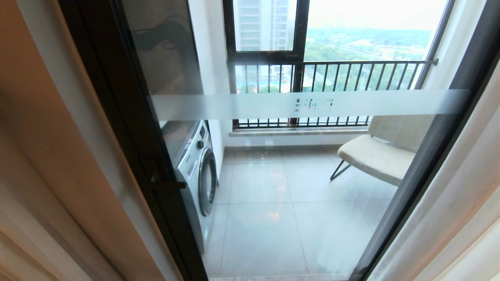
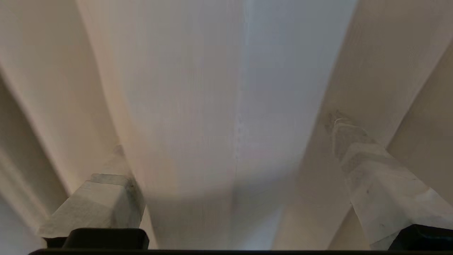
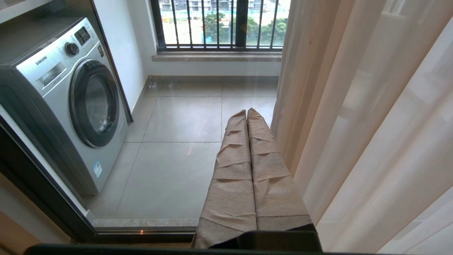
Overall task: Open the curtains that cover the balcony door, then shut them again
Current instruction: Close the inner curtains on both sides
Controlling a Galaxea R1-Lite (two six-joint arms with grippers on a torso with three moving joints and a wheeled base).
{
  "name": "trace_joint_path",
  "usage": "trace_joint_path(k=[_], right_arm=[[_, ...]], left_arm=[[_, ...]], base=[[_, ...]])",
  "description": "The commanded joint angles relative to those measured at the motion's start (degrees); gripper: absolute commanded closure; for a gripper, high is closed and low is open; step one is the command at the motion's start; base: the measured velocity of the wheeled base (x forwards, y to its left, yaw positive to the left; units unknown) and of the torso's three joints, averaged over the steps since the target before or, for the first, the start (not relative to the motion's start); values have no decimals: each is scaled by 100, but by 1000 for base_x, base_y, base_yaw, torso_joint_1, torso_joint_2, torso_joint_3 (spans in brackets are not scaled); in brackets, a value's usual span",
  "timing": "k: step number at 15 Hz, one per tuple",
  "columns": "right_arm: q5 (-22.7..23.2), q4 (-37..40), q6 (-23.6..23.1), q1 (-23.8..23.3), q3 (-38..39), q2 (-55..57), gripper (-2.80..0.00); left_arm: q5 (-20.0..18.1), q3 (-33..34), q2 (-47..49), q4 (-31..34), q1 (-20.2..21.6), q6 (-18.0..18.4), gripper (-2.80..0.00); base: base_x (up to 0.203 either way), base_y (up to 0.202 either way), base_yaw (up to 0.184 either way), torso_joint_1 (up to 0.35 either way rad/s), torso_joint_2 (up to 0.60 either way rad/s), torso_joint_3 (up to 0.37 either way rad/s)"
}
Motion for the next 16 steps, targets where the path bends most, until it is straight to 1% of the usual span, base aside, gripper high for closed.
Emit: trace_joint_path(k=[1,8,14,16], right_arm=[[1,0,-2,-6,0,-2,0],[1,0,-2,-6,0,-2,0],[1,0,-2,3,0,-2,0],[1,0,-2,3,0,-2,0]], left_arm=[[-90,-57,201,-24,1,14,0],[-119,41,47,-15,0,24,0],[-150,461,-461,-22,-14,24,0],[-158,602,-656,-24,-80,24,0]], base=[[0,0,0,0,0,0],[0,0,0,0,0,0],[0,0,0,0,0,0],[0,0,0,0,0,0]])
